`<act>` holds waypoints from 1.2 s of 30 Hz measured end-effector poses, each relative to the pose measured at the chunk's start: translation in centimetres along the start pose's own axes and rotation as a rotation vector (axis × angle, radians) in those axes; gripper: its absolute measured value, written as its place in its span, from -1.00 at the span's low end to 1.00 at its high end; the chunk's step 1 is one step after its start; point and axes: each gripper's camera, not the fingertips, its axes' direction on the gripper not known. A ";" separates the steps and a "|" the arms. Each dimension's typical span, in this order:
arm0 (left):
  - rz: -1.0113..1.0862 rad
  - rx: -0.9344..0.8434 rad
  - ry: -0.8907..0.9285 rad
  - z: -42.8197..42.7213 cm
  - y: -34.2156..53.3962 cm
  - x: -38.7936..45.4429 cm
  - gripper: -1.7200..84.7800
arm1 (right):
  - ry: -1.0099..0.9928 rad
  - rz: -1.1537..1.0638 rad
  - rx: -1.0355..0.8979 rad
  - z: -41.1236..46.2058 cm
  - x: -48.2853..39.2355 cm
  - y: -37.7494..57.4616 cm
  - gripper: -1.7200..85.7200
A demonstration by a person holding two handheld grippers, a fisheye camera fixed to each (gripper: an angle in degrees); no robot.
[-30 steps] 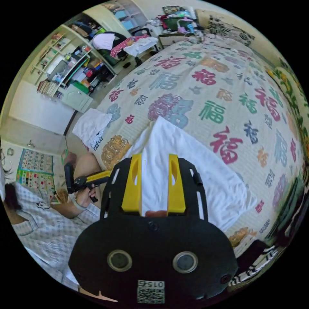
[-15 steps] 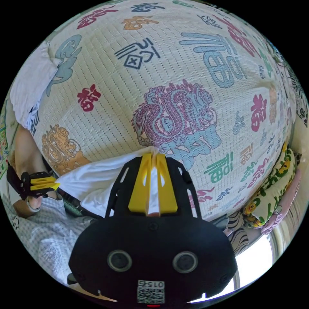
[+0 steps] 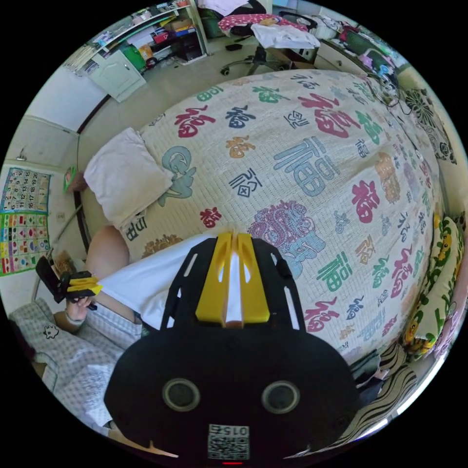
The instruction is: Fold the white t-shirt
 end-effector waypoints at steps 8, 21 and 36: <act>0.362 -0.126 0.080 5.0 -1.1 14.0 -0.98 | -0.186 0.085 0.230 -4.6 8.3 12.2 -0.95; 0.786 -0.543 0.152 24.3 -0.6 31.5 -0.97 | -0.485 0.377 0.446 1.0 26.6 34.1 -0.92; 0.776 -0.626 0.290 27.8 -9.8 36.6 -0.82 | -0.482 0.572 0.545 3.3 34.7 45.1 -0.77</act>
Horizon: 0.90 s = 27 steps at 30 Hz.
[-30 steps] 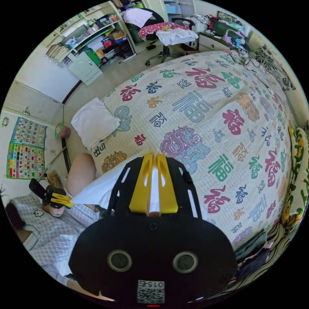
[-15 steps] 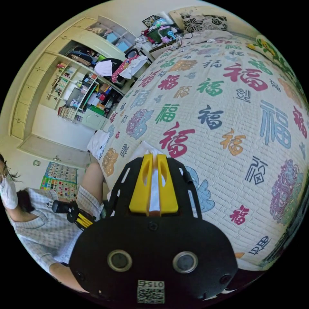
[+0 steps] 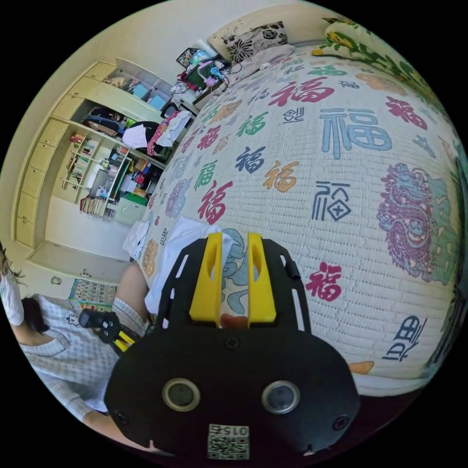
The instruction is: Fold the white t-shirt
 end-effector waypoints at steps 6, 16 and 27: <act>-0.119 0.050 -0.430 -7.5 -4.9 -11.6 -0.76 | 0.034 -0.073 -0.026 -1.0 -0.7 0.5 -0.70; 0.120 -0.410 -0.195 -2.5 -15.4 -23.6 -0.79 | -0.059 0.011 -0.111 0.5 2.4 -1.8 -0.88; 0.049 -0.316 -0.087 -6.9 -15.7 -28.9 -0.95 | -0.023 -0.002 -0.190 1.3 4.9 -3.4 -0.91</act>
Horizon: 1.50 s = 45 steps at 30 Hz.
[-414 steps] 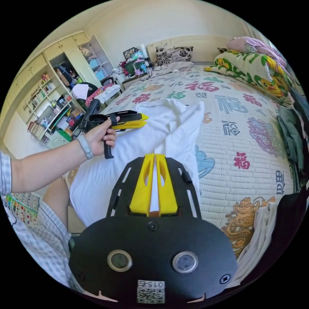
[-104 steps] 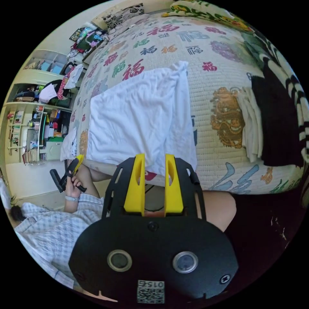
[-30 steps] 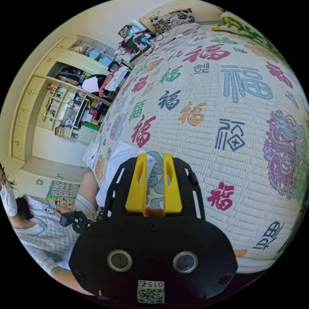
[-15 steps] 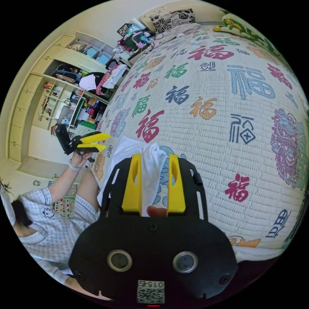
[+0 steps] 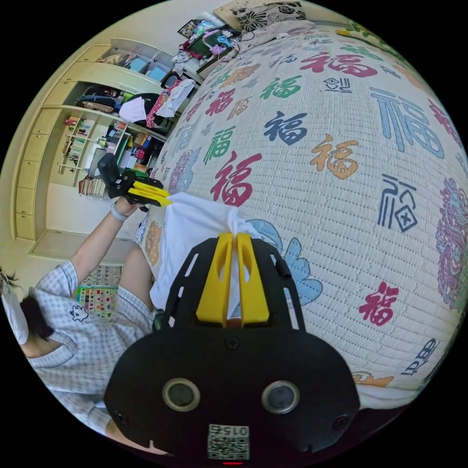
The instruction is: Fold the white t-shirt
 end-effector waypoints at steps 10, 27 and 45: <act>-0.247 0.254 0.058 -2.1 6.7 3.4 -0.76 | 0.152 -0.001 0.012 -1.7 -1.2 7.8 -0.71; -0.281 0.168 -0.185 2.4 15.6 16.3 -0.98 | -0.062 0.057 -0.080 1.9 1.0 16.8 -0.95; -0.554 0.400 0.277 3.9 19.9 0.8 -0.74 | -0.170 0.150 0.209 0.0 9.8 18.1 -0.63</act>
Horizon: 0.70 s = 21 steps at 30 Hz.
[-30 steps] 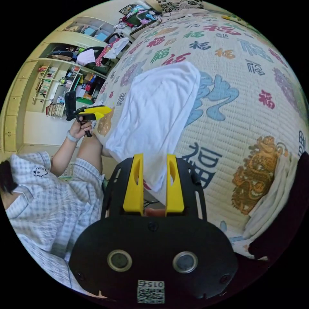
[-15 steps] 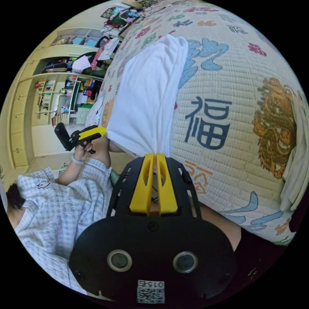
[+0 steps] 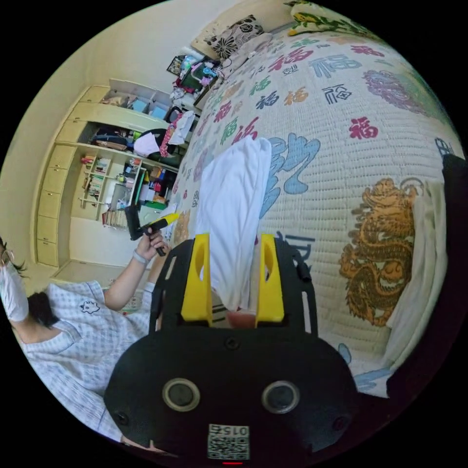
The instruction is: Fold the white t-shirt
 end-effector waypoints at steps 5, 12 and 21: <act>-0.091 -0.023 0.168 1.8 -0.4 -6.0 -0.62 | -0.132 0.056 0.037 1.9 4.8 -1.4 -0.57; -0.045 -0.066 0.360 4.6 -2.4 -9.2 -0.63 | -0.258 0.075 0.022 4.5 8.7 -2.8 -0.65; 0.006 -0.145 0.351 6.0 -1.5 -8.4 -0.78 | -0.340 0.064 -0.037 10.2 10.0 -2.3 -0.84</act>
